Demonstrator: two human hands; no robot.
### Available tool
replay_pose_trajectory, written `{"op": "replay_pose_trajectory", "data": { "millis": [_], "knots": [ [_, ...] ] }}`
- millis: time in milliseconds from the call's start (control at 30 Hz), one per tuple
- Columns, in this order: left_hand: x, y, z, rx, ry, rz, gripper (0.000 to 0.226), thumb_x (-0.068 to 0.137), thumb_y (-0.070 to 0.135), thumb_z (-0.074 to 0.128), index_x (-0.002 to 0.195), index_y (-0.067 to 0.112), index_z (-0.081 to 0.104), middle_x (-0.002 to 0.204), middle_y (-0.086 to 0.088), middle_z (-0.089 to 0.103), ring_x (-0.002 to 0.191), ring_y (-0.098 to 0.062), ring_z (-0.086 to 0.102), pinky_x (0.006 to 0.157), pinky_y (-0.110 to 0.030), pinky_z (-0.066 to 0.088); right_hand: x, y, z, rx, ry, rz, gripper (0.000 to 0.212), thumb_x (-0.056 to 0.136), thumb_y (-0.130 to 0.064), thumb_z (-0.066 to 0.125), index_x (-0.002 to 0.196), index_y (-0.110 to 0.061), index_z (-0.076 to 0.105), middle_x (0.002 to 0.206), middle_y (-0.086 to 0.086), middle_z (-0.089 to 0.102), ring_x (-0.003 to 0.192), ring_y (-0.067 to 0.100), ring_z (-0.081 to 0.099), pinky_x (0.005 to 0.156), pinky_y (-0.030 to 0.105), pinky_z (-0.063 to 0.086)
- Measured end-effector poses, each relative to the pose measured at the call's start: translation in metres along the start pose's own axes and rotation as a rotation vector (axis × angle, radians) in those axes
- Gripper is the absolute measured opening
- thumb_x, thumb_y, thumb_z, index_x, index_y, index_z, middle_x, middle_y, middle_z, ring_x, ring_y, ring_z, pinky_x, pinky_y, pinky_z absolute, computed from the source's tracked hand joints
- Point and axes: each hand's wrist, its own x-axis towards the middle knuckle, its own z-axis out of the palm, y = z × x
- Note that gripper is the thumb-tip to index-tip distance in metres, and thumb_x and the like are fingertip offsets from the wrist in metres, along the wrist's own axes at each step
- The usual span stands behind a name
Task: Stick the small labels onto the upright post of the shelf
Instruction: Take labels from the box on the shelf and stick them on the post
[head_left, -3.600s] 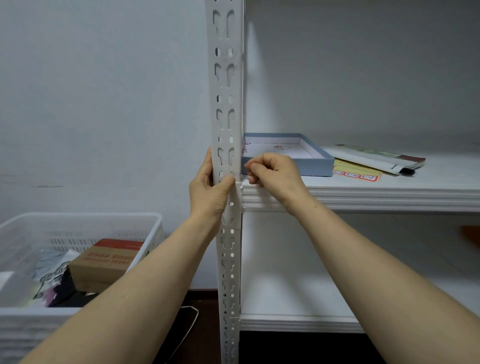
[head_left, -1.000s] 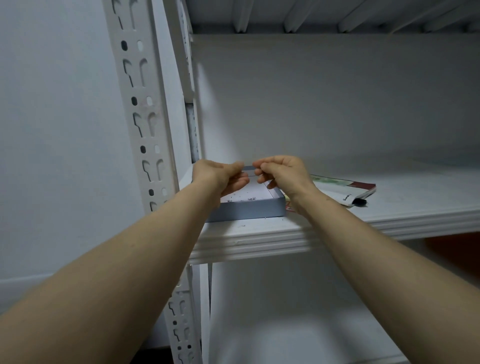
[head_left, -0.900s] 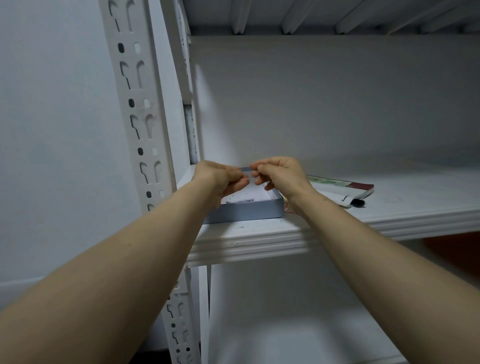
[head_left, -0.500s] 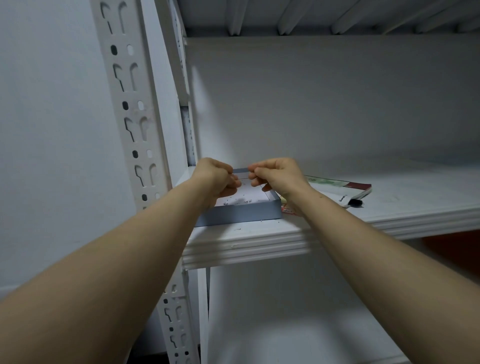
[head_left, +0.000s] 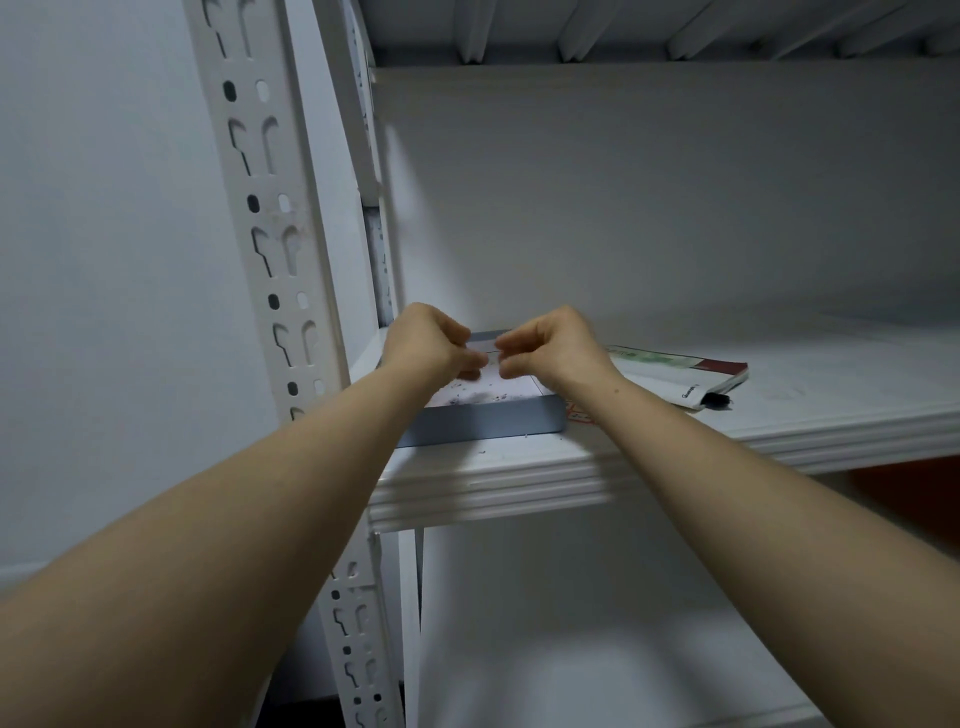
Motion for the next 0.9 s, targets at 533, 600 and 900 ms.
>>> {"op": "replay_pose_trajectory", "data": {
  "millis": [533, 600, 900],
  "knots": [
    [-0.059, 0.005, -0.018, 0.241, 0.083, 0.451, 0.042, 0.085, 0.012, 0.056, 0.126, 0.015, 0.061, 0.136, -0.007, 0.056, 0.128, -0.022, 0.048, 0.106, -0.029, 0.033, -0.030, -0.027, 0.014, -0.493, -0.006, -0.172, 0.046, 0.084, -0.023, 0.062, 0.126, -0.011, 0.047, 0.145, 0.011, 0.033, 0.136, 0.025, 0.030, 0.106, 0.033, 0.030],
    [-0.077, -0.006, -0.029, 0.159, 0.264, 0.702, 0.037, 0.083, 0.011, 0.048, 0.114, 0.009, 0.069, 0.119, -0.010, 0.065, 0.115, -0.023, 0.055, 0.097, -0.025, 0.038, -0.043, -0.035, 0.025, -0.337, 0.120, -0.311, 0.040, 0.084, -0.015, 0.059, 0.123, -0.009, 0.050, 0.138, 0.011, 0.042, 0.127, 0.025, 0.043, 0.107, 0.035, 0.033],
    [-0.103, -0.078, -0.081, -0.446, 0.577, 0.178, 0.030, 0.089, 0.009, 0.039, 0.116, 0.017, 0.050, 0.111, -0.002, 0.049, 0.094, -0.011, 0.049, 0.092, -0.030, 0.044, -0.091, -0.047, 0.095, -0.012, -0.040, -0.145, 0.032, 0.080, -0.011, 0.062, 0.112, -0.010, 0.064, 0.087, -0.001, 0.062, 0.079, 0.017, 0.060, 0.088, 0.041, 0.052]
  ]
}}
